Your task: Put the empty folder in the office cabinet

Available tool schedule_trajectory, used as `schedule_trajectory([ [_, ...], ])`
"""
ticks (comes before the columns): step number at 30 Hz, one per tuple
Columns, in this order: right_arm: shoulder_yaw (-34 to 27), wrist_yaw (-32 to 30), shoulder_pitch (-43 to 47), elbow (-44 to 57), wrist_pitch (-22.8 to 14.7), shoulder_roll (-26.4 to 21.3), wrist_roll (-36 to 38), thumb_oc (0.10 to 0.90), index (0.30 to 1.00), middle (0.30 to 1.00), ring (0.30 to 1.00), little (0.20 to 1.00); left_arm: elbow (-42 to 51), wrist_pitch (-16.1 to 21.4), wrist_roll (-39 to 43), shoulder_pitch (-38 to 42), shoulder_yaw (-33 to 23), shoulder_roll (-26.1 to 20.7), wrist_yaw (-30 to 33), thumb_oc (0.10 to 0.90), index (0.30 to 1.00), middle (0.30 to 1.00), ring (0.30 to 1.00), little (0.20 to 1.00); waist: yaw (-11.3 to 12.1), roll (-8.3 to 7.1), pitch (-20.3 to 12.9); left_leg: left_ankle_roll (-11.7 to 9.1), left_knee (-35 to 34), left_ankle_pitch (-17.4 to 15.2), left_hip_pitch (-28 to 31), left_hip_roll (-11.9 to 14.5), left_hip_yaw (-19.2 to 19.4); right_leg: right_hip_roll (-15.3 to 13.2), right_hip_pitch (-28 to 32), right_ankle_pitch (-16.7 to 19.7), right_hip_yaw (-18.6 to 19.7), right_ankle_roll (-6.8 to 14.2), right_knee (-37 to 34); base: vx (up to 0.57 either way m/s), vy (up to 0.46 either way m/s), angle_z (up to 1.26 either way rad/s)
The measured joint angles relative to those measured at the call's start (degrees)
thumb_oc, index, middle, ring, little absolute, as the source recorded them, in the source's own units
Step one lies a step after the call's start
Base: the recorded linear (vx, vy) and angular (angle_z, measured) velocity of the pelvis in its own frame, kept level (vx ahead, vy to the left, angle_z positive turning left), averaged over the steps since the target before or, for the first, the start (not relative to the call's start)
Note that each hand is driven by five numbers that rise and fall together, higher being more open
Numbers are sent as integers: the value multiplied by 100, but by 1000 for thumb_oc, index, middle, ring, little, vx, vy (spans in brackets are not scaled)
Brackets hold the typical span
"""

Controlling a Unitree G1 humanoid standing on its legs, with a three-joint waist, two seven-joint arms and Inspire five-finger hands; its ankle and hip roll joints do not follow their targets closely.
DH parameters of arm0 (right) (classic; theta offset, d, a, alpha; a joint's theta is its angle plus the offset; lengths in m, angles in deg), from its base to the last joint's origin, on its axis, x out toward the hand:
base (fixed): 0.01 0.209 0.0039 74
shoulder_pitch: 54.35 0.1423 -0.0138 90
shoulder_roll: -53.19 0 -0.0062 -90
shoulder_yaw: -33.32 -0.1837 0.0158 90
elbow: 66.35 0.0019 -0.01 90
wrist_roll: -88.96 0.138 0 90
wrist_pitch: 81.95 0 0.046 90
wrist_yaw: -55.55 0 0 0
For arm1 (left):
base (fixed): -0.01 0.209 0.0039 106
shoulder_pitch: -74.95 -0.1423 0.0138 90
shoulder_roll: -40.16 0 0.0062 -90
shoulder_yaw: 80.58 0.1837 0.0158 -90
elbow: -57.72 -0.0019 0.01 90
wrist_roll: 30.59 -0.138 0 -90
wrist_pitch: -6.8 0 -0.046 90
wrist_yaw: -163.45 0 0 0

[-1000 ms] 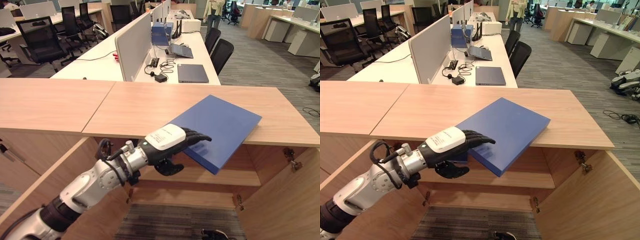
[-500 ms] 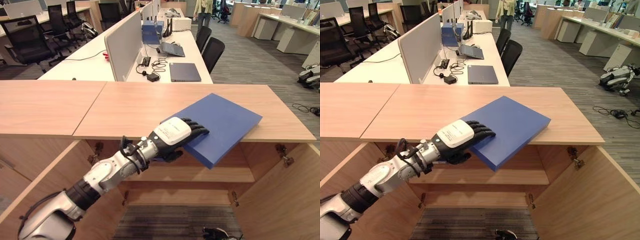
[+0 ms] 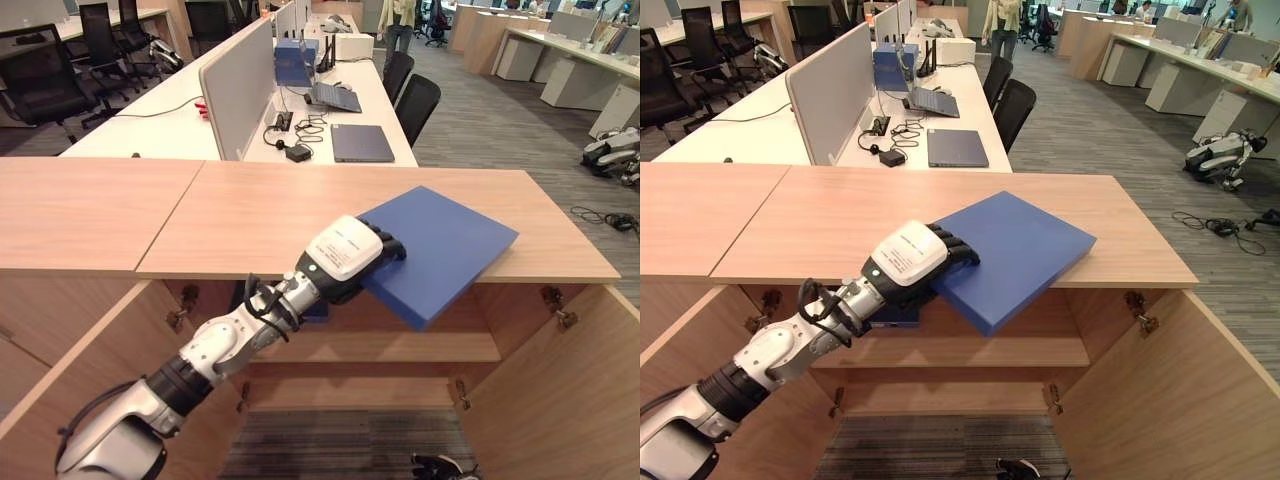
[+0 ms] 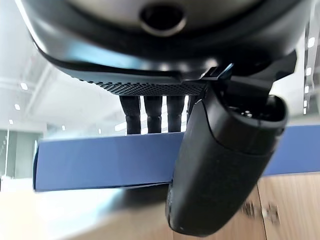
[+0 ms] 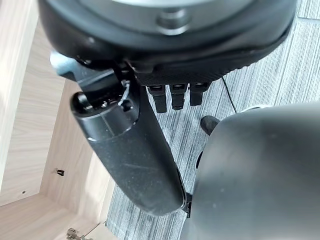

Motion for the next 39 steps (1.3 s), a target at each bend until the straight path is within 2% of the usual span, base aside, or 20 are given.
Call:
schedule_trajectory([
  [5, -8, -6, -18, 1, -14, -11, 4, 800, 900, 900, 900, 900, 135, -13, -73, -1, -59, 46, 40, 400, 300, 300, 300, 300, 2, -26, -10, 1, 0, 0, -2, 0, 3, -1, 7, 9, 1, -5, 0, -2, -2, -1],
  [7, -7, -6, -26, 2, -25, -18, 13, 800, 900, 900, 900, 900, 397, -18, 183, -28, -179, 76, -87, 400, 300, 300, 300, 300, 7, -29, -12, 3, 0, 2, -1, -1, 2, 0, 10, 9, 2, -6, 1, 0, 0, 0],
  [9, -19, -7, -47, 4, -40, -40, 53, 800, 900, 900, 900, 900, 829, -8, 772, -89, -309, 55, -498, 400, 300, 300, 300, 300, 16, -24, -11, 5, 0, 4, -3, -5, -2, -3, 15, 9, 2, -6, 0, 0, 0, 0],
  [11, -57, -9, -86, -1, -54, -54, 54, 800, 900, 900, 900, 900, 1539, -27, 1823, -380, -633, 24, -1139, 400, 300, 300, 300, 300, 15, -17, -10, 8, 0, 2, 1, -12, -5, -10, 21, 14, 2, -15, -2, -3, 19, 2],
  [13, -139, -8, -153, -42, -54, -73, 50, 800, 900, 900, 900, 900, 2349, -46, 3464, -588, -832, -87, -1796, 400, 300, 300, 300, 300, 22, 5, -3, 9, 1, 2, 17, -19, -6, -23, 57, 15, -13, -17, -3, -5, 29, 9],
  [15, -175, 1, -89, -53, -50, -50, 58, 800, 900, 900, 900, 900, 2688, 5, 4656, -692, -886, -51, -2163, 400, 300, 300, 300, 300, 41, 67, -3, 24, 0, -11, 49, -27, -17, -26, 91, 6, -37, -7, -4, -3, 31, 7],
  [16, -181, 1, -58, -154, -40, -9, 60, 800, 900, 900, 900, 900, 2752, -79, 5467, -721, -858, -33, -2371, 400, 300, 300, 300, 300, 37, 87, -3, 25, 0, -12, 69, -28, -10, -28, 104, 5, -35, -6, -1, -1, 21, -4],
  [17, -169, 42, -27, -239, -46, -53, 57, 800, 900, 900, 900, 900, 2795, -330, 6912, -851, -699, 67, -2784, 400, 300, 300, 300, 300, 29, 166, -5, 13, -2, -28, 96, -27, -10, -33, 115, -24, -32, 40, -23, -6, 13, -11],
  [20, -177, 120, 117, -421, -48, 101, 54, 800, 900, 900, 900, 900, 2840, -856, 8711, -940, -260, -19, -3162, 400, 300, 300, 300, 300, 7, 304, -25, -40, -2, -66, 104, -7, -18, -38, 131, -6, -34, 19, -37, -10, 3, -5],
  [24, -162, 312, 222, -522, -52, 180, 48, 800, 900, 900, 900, 900, 2709, -1157, 10295, -965, 90, -68, -3300, 400, 300, 300, 300, 300, 22, 398, -63, -43, -2, -55, 111, 1, -56, -15, 165, -9, -49, 18, -37, -1, -2, 5],
  [28, -165, 321, 166, -522, -80, 174, 49, 800, 900, 900, 900, 900, 2522, -1147, 11092, -1073, 12, 3, -3240, 400, 300, 300, 300, 300, 37, 364, -61, -39, -2, -50, 114, -8, -80, -11, 183, -13, -63, 21, -37, -6, 0, 4],
  [29, -166, 323, 164, -521, -93, 176, 50, 800, 900, 900, 900, 900, 2502, -1147, 11158, -1107, 12, -17, -3232, 400, 300, 300, 300, 300, 36, 356, -61, -38, -2, -49, 114, -9, -79, -10, 182, -12, -62, 21, -37, 56, -11, 0],
  [32, -181, 324, 158, -506, -108, 186, 51, 800, 900, 900, 900, 900, 2408, -1147, 11059, -1270, 9, -498, -3219, 400, 300, 300, 300, 300, 53, 321, -63, -47, -18, -59, 122, -4, -102, -21, 197, -25, -82, 21, -39, 20, -4, 0],
  [33, -176, 321, 130, -514, -125, 179, 48, 800, 900, 900, 900, 900, 2408, -1150, 10797, -1348, -20, -945, -3214, 400, 300, 300, 300, 300, 58, 310, -67, 15, 1, 23, 120, -14, -101, 7, 198, 10, -111, -24, -16, 17, 3, 4],
  [34, -204, 325, 154, -500, -140, 166, 50, 800, 900, 900, 900, 900, 2402, -1137, 10491, -1389, -40, -1271, -3231, 400, 300, 300, 300, 300, 70, 312, -64, -15, -26, 0, 117, 5, -110, -21, 208, -12, -140, -31, -35, 85, -19, 1],
  [35, -246, 332, 114, -501, -159, 182, 56, 800, 900, 900, 900, 900, 2399, -1140, 9592, -1407, -36, -1881, -3280, 400, 300, 300, 300, 300, 119, 305, -62, -65, -8, -39, 131, 18, -111, 23, 212, -50, -136, 17, -39, 0, 0, 0],
  [37, -247, 347, 90, -511, -166, 119, 54, 800, 900, 900, 900, 900, 2311, -1131, 8873, -1470, -62, -2144, -3285, 400, 300, 300, 300, 300, 190, 309, -61, -57, -15, -33, 130, 16, -123, 24, 223, -52, -137, 16, -38, 12, 0, 5],
  [38, -224, 458, 64, -497, -157, 62, 62, 800, 900, 900, 900, 900, 2082, -1096, 7311, -1900, -332, -2356, -3378, 400, 300, 300, 300, 300, 304, 324, -57, -57, -3, -32, 127, 12, -159, 24, 226, -64, -141, 18, -39, 18, 5, 12],
  [39, -225, 466, 57, -488, -132, 36, 53, 800, 900, 900, 900, 900, 1962, -1104, 6848, -2116, -478, -2424, -3399, 400, 300, 300, 300, 300, 376, 317, -53, -54, -8, -30, 124, 8, -178, 20, 239, -66, -149, 14, -39, 19, 9, 9],
])
